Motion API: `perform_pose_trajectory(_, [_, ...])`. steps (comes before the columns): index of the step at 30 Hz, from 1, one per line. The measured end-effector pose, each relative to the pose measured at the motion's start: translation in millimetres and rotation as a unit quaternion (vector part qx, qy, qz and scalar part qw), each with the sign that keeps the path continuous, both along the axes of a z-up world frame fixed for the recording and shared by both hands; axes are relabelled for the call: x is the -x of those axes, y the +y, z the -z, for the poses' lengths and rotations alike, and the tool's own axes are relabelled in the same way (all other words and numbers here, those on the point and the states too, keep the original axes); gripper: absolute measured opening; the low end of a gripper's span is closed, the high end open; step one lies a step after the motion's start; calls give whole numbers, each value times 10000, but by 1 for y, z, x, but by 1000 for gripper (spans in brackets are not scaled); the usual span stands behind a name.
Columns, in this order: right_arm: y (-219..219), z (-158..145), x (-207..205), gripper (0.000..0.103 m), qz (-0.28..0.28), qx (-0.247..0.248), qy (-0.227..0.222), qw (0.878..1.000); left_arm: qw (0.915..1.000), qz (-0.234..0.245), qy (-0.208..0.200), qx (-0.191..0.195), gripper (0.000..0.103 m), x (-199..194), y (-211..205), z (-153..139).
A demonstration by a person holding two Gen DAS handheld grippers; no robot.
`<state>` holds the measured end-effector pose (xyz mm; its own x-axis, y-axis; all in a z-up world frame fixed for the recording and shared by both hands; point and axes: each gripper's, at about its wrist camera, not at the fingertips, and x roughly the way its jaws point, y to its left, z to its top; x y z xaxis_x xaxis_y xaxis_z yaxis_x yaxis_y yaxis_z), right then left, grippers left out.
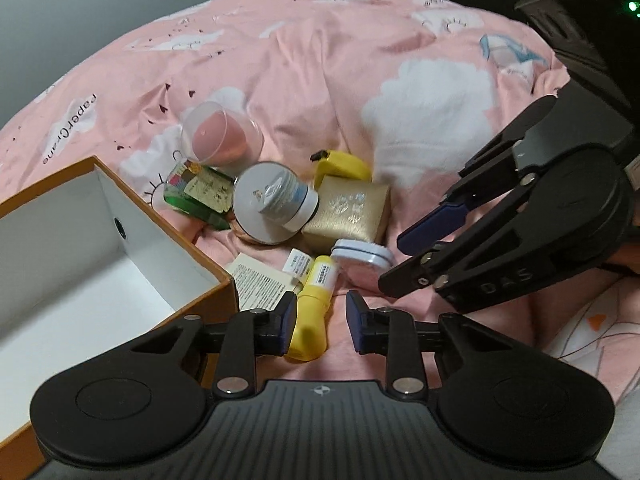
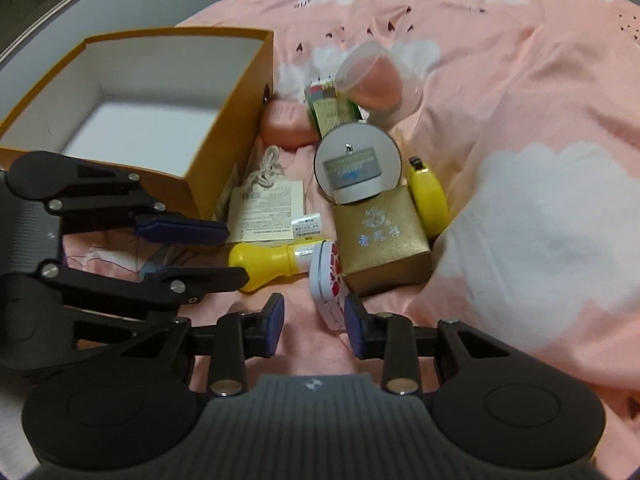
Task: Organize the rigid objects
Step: 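Grasp the yellow-capped tube with the left gripper while the right gripper grasps the white round roll, then carry the tube into the box and open the left gripper while the right gripper drops the roll there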
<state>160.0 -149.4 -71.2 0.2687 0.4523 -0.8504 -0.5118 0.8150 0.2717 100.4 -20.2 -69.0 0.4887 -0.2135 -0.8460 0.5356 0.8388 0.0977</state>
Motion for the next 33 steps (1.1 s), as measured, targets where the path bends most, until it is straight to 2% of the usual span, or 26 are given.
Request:
perform_pose_trajectory(4, [5, 17, -10, 20, 10, 60, 84, 9999, 9998, 154, 65, -140, 34, -7, -9, 9])
perform_pose_trajectory(9, [-3, 18, -15, 20, 202, -114, 228, 9995, 9982, 337, 114, -491, 34, -12, -25, 24])
perform_pose_trajectory(11, [-7, 18, -16, 21, 278, -178, 281, 9991, 9966, 408, 19, -721, 33, -12, -31, 30])
perform_pose_trajectory(13, [-9, 21, -17, 32, 363, -213, 348, 9985, 9938, 495, -115, -987, 34, -12, -38, 36])
perform_pose_trajectory(15, [-11, 26, -19, 35, 437, -233, 383, 9980, 9916, 522, -163, -1175, 34, -14, -43, 41])
perform_pose_trajectory(22, [-14, 34, -23, 35, 496, -447, 518, 9964, 9776, 724, -346, -1944, 34, -13, -58, 63])
perform_pose_trajectory(25, [-11, 38, -25, 31, 510, -511, 566, 9958, 9755, 774, -421, -2017, 32, -13, -59, 66])
perform_pose_trajectory(28, [-10, 39, -23, 29, 512, -515, 526, 9960, 9776, 723, -442, -1926, 27, -13, -57, 64])
perform_pose_trajectory(31, [-9, 34, -20, 24, 519, -514, 416, 9965, 9837, 526, -469, -1657, 27, -12, -52, 54])
perform_pose_trajectory(32, [-9, 32, -18, 22, 593, -503, 154, 9969, 9856, 444, -484, -1555, 27, -9, -51, 50])
perform_pose_trajectory(33, [-10, 29, -16, 20, 587, -544, 111, 9967, 9877, 369, -515, -1426, 27, -8, -49, 44])
